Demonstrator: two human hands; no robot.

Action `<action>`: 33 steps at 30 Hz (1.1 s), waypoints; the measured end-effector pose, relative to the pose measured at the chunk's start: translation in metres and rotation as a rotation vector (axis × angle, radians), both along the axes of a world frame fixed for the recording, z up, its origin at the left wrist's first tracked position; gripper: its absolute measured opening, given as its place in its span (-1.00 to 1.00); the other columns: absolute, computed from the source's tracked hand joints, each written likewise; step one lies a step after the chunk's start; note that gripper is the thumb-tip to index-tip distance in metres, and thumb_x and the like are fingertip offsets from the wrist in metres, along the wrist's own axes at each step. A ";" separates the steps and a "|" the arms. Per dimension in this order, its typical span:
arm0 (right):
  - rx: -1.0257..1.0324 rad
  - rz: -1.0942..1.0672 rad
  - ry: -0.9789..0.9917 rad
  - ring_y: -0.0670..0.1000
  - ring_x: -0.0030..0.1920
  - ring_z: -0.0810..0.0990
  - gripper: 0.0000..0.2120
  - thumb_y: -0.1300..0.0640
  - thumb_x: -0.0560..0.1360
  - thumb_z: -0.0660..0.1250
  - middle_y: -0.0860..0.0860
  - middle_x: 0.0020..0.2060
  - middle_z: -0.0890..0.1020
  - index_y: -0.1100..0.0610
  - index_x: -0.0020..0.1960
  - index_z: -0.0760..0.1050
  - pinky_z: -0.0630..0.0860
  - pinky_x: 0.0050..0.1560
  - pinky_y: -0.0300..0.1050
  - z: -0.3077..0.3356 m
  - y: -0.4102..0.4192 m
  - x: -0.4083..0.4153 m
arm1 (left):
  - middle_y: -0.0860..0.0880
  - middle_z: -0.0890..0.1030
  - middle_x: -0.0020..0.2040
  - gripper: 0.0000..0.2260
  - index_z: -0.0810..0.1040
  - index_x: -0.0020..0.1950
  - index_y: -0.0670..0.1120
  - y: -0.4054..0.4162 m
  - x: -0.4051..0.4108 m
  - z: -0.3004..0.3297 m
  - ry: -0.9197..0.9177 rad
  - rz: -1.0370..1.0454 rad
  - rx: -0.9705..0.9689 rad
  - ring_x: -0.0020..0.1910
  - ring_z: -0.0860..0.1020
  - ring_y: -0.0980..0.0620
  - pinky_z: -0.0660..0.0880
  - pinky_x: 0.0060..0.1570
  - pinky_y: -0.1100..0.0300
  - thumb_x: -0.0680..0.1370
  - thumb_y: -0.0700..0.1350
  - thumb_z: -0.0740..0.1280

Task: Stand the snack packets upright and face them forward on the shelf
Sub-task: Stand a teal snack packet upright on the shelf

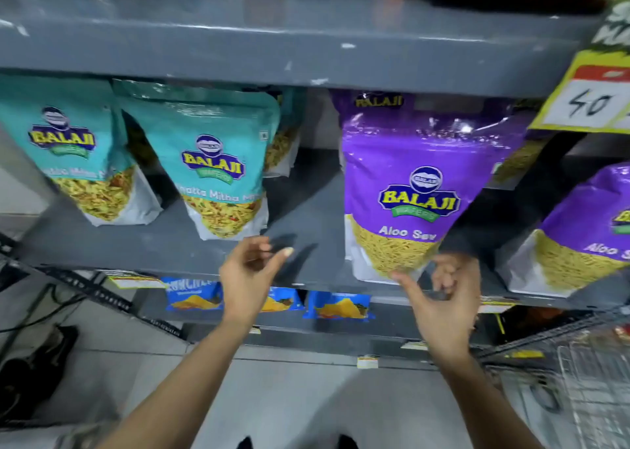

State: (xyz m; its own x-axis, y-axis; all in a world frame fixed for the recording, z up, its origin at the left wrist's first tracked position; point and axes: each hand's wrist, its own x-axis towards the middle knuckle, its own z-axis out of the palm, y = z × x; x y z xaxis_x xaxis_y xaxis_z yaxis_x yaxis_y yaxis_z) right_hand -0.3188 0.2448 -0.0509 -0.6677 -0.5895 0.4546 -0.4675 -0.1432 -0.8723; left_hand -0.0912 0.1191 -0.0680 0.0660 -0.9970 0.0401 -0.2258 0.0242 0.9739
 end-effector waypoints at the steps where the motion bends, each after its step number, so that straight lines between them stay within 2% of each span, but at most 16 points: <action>1: 0.005 0.045 0.100 -0.14 -0.22 0.42 -0.57 -0.03 0.23 0.64 0.01 -0.18 0.45 -0.06 -0.08 0.44 0.36 -0.14 -0.36 -0.002 -0.005 0.018 | -0.06 0.61 -0.12 -0.65 0.56 0.03 -0.14 -0.006 0.023 0.001 -0.026 0.077 -0.044 -0.28 0.57 0.27 0.49 -0.16 0.40 0.34 -0.13 0.60; 3: 0.061 0.191 0.180 -0.26 -0.08 0.46 -0.62 0.11 0.27 0.63 -0.09 -0.09 0.47 -0.01 -0.06 0.48 0.36 -0.06 -0.45 -0.009 -0.029 0.057 | -0.08 0.54 0.06 -0.53 0.48 0.13 -0.09 -0.023 0.064 0.002 -0.100 0.179 -0.068 -0.12 0.56 0.14 0.51 -0.05 0.24 0.32 -0.09 0.61; 5: 0.173 0.345 0.186 -0.33 -0.04 0.45 -0.55 0.08 0.31 0.61 -0.18 -0.01 0.46 -0.03 0.10 0.48 0.35 -0.07 -0.47 -0.013 -0.065 0.094 | -0.12 0.41 0.29 -0.33 0.37 0.34 -0.12 -0.048 0.097 0.001 -0.165 0.150 -0.016 0.15 0.50 0.00 0.48 0.17 0.12 0.33 -0.08 0.61; 7: 0.357 0.466 0.112 -0.30 0.12 0.46 -0.27 -0.02 0.30 0.61 -0.07 0.19 0.47 0.04 0.37 0.37 0.40 0.09 -0.39 -0.022 -0.108 0.119 | -0.07 0.31 0.48 -0.14 0.18 0.54 -0.10 -0.074 0.116 0.001 -0.137 0.007 0.085 0.39 0.39 0.00 0.37 0.34 0.10 0.37 -0.10 0.58; 8: 0.443 0.488 0.048 -0.20 0.28 0.44 -0.10 -0.09 0.27 0.61 0.00 0.34 0.43 0.06 0.48 0.26 0.43 0.22 -0.25 -0.026 -0.130 0.128 | -0.04 0.31 0.51 -0.11 0.09 0.58 -0.09 -0.085 0.120 0.004 -0.106 -0.088 0.126 0.43 0.36 0.03 0.33 0.37 0.12 0.40 -0.14 0.55; 10: 0.547 0.508 -0.064 0.00 0.48 0.34 0.08 -0.22 0.19 0.60 0.03 0.50 0.34 0.02 0.54 0.14 0.45 0.36 0.05 -0.027 -0.163 0.140 | 0.10 0.52 0.33 -0.22 0.11 0.58 -0.09 -0.104 0.124 0.012 -0.097 -0.245 0.162 0.29 0.49 0.10 0.38 0.24 0.20 0.47 -0.22 0.47; 11: 0.566 0.524 -0.094 0.02 0.46 0.37 0.06 -0.25 0.18 0.60 0.03 0.48 0.39 0.03 0.53 0.19 0.48 0.33 0.09 -0.027 -0.174 0.143 | 0.21 0.62 0.16 -0.38 0.28 0.49 -0.06 -0.113 0.127 0.013 -0.133 -0.317 0.159 0.15 0.55 0.17 0.44 0.15 0.24 0.49 -0.22 0.46; 12: 0.571 0.548 -0.112 0.03 0.39 0.46 -0.04 -0.20 0.22 0.61 0.03 0.39 0.49 0.07 0.47 0.27 0.54 0.27 0.04 -0.027 -0.180 0.145 | 0.24 0.69 0.02 -0.58 0.47 0.32 -0.03 -0.121 0.131 0.013 -0.191 -0.367 0.131 0.06 0.60 0.19 0.50 0.07 0.22 0.49 -0.19 0.46; 13: 0.568 0.561 -0.129 0.00 0.27 0.55 -0.20 -0.07 0.29 0.61 0.00 0.26 0.58 0.13 0.40 0.35 0.59 0.16 -0.10 -0.027 -0.181 0.146 | 0.16 0.73 -0.04 -0.71 0.57 0.17 -0.06 -0.125 0.134 0.013 -0.240 -0.376 0.106 0.02 0.65 0.12 0.56 0.03 0.10 0.48 -0.10 0.49; 15: 0.530 0.540 -0.147 -0.09 0.03 0.62 -0.50 0.18 0.40 0.55 -0.09 0.00 0.61 0.16 0.24 0.41 0.56 -0.06 -0.38 -0.029 -0.175 0.149 | -0.13 0.71 -0.07 -0.49 0.58 0.06 -0.20 -0.127 0.141 0.006 -0.323 -0.356 0.107 0.01 0.67 -0.11 0.56 0.08 -0.21 0.39 0.19 0.52; 17: 0.482 0.491 -0.174 -0.04 -0.03 0.65 -0.60 0.22 0.43 0.52 -0.04 -0.04 0.62 0.07 0.15 0.41 0.57 -0.08 -0.39 -0.032 -0.161 0.151 | -0.23 0.68 -0.08 -0.31 0.57 0.04 -0.24 -0.122 0.145 -0.005 -0.344 -0.376 0.084 -0.03 0.67 -0.16 0.55 0.09 -0.25 0.30 0.36 0.48; 19: 0.445 0.459 -0.203 0.04 0.01 0.68 -0.62 0.20 0.43 0.51 0.07 0.03 0.65 -0.07 0.10 0.41 0.61 0.02 -0.24 -0.038 -0.148 0.153 | -0.16 0.72 -0.03 -0.37 0.62 0.05 -0.17 -0.106 0.143 0.002 -0.322 -0.399 0.090 0.00 0.69 -0.09 0.58 0.08 -0.15 0.28 0.35 0.47; 21: 0.430 0.437 -0.196 0.04 0.03 0.68 -0.60 0.18 0.44 0.51 0.06 0.05 0.65 -0.16 0.09 0.41 0.63 0.08 -0.11 -0.043 -0.136 0.156 | -0.16 0.72 -0.04 -0.41 0.62 0.03 -0.15 -0.096 0.141 0.007 -0.318 -0.431 0.097 -0.03 0.69 -0.05 0.59 0.07 -0.13 0.27 0.31 0.47; 24: 0.412 0.405 -0.193 0.00 0.04 0.67 -0.58 0.18 0.44 0.51 -0.04 0.02 0.64 -0.09 0.17 0.41 0.62 0.08 -0.14 -0.044 -0.122 0.160 | -0.21 0.72 -0.08 -0.43 0.61 0.01 -0.17 -0.089 0.142 0.005 -0.309 -0.441 0.098 -0.16 0.64 0.02 0.58 0.04 -0.08 0.29 0.28 0.49; 29: 0.377 0.392 -0.217 -0.05 0.05 0.67 -0.56 0.21 0.46 0.49 -0.13 0.02 0.64 -0.04 0.24 0.41 0.61 0.10 -0.19 -0.045 -0.110 0.168 | 0.00 0.73 -0.08 -0.64 0.64 0.06 -0.11 -0.084 0.143 0.004 -0.281 -0.459 0.101 -0.13 0.68 0.15 0.61 -0.09 0.30 0.37 0.05 0.55; 33: 0.372 0.349 -0.238 -0.06 0.11 0.64 -0.50 0.18 0.45 0.50 -0.10 0.08 0.62 -0.06 0.30 0.39 0.60 0.13 -0.19 -0.043 -0.107 0.174 | 0.14 0.68 -0.05 -0.58 0.62 0.16 -0.07 -0.081 0.144 0.004 -0.227 -0.476 0.089 -0.03 0.65 0.23 0.60 0.03 0.28 0.37 0.06 0.55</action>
